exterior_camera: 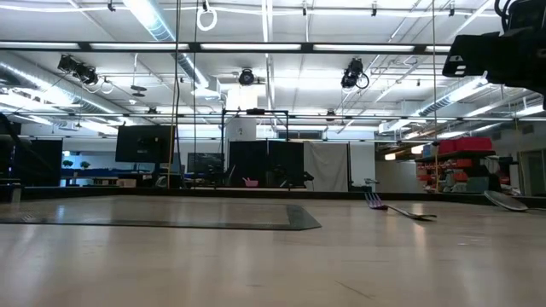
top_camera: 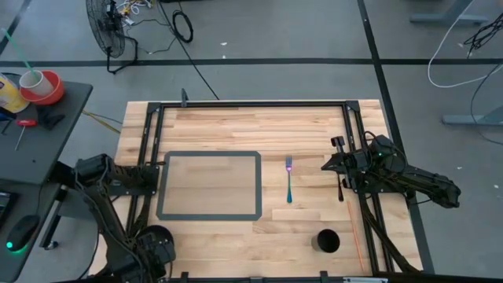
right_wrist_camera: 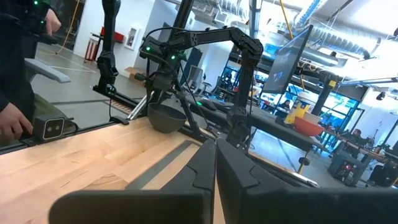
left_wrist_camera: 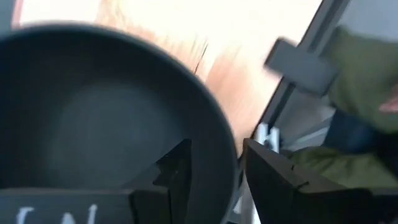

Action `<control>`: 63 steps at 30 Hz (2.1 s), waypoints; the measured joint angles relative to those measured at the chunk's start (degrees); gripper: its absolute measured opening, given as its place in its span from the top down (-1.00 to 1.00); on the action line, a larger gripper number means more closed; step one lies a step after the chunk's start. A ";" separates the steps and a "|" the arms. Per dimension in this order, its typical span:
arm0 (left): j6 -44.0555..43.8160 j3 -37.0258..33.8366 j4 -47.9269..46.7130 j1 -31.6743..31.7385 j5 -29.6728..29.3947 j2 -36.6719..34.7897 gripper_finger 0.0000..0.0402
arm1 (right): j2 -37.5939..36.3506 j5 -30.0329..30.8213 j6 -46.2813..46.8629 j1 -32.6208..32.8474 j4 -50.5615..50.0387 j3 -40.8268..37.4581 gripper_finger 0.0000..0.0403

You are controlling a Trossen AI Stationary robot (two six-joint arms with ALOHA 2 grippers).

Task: Pick & Place Utensil
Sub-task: Put the black bowl on the table mat

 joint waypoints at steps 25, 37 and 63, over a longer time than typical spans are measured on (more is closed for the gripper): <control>7.28 0.09 -0.01 0.93 3.50 1.25 0.95 | 0.00 0.00 0.00 0.00 0.02 0.00 0.92; 21.85 9.85 -14.31 3.06 3.34 1.38 0.95 | 0.00 0.00 0.00 -0.01 0.02 0.00 0.92; 79.62 4.45 -17.97 33.03 -11.32 -9.63 0.93 | 0.00 0.00 0.00 -0.01 0.02 0.00 0.92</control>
